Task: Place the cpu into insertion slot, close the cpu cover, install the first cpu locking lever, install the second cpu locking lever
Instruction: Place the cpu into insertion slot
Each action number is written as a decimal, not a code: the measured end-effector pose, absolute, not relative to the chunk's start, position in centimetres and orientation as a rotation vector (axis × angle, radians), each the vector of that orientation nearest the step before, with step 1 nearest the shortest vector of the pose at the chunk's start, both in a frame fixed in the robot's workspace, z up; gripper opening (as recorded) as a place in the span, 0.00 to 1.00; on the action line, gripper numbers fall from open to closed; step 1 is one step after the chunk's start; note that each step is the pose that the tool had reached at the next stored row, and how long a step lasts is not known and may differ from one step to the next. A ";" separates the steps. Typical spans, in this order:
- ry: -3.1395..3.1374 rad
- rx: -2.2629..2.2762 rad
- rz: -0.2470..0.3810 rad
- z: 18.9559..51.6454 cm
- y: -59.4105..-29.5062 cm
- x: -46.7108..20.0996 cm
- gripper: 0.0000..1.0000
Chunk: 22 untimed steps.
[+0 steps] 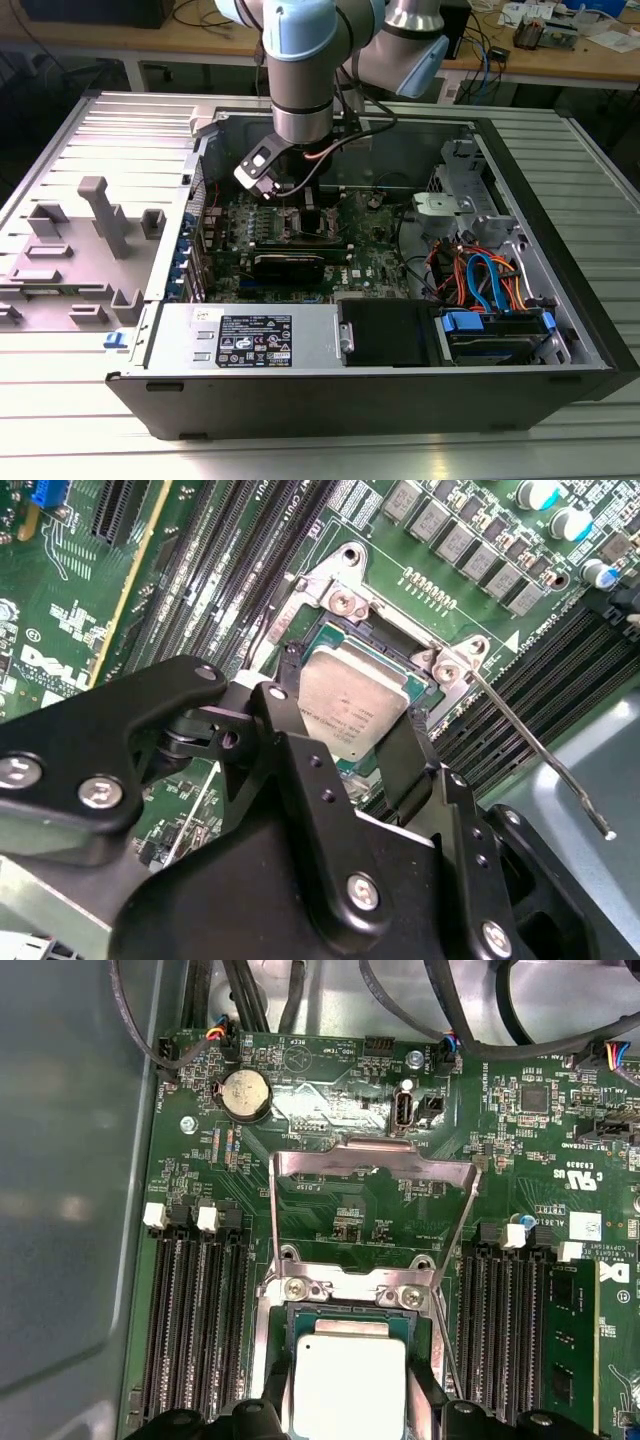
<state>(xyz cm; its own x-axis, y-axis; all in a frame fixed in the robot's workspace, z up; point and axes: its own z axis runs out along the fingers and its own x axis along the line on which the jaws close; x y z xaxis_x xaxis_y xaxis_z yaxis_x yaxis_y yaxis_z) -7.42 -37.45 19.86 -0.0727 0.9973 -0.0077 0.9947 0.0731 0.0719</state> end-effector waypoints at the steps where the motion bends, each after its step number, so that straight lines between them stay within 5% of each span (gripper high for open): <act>1: 2.260 2.101 0.074 19.9 -37.5 -7.4 0.55; 4: 2.260 2.101 0.074 19.9 -37.4 -7.4 0.62; 22: 2.264 2.105 0.076 20.2 -37.4 -7.4 0.62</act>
<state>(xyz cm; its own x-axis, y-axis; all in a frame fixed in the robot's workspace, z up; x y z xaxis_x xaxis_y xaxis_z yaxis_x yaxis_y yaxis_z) -7.41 -37.43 20.24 -0.0726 0.9974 -0.0029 0.9949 0.0727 0.0693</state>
